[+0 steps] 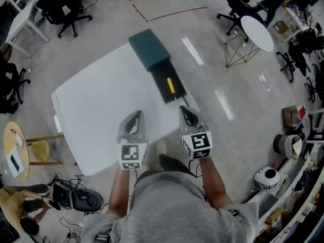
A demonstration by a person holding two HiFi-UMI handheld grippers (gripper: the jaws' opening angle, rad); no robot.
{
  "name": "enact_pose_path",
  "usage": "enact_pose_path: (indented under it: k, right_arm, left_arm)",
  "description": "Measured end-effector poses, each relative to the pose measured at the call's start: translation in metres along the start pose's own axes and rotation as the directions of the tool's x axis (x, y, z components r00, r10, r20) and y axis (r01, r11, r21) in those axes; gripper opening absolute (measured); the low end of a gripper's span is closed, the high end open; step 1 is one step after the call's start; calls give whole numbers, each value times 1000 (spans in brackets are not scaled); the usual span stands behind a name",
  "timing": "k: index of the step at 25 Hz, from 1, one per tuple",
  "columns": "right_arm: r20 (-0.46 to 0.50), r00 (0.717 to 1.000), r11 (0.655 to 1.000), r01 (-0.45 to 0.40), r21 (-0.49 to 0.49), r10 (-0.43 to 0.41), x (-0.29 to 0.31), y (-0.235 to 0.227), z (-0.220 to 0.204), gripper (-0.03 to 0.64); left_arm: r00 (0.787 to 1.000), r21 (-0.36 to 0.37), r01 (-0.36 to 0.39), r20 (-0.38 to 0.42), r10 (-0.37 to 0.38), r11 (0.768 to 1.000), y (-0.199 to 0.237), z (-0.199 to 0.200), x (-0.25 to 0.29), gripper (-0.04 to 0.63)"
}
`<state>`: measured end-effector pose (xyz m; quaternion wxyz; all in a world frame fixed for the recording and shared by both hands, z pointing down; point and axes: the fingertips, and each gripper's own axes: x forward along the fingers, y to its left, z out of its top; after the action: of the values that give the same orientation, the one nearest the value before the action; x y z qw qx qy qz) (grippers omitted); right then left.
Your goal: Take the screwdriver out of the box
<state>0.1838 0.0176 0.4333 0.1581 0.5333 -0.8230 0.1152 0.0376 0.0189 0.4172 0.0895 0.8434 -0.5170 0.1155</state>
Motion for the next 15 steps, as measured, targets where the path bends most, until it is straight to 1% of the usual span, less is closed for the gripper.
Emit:
enact_pose_path:
  k: [6,10,15]
  right_arm:
    - [-67,997,999,-35,24,36,33,-17,-23,3]
    - [-101,994,998,-49,30,52,58,-28,-37,3]
    - [-152,986,997,-70,44,76,86,-31,-60,3]
  left_arm:
    - [999,-20,-11,-52,10,1000,2,-18,33,11]
    - [997,-18,-20,-81,19,1000,8,-28,54,11]
    - [992,-44,-22,-124,17,999,15,-51,74,11]
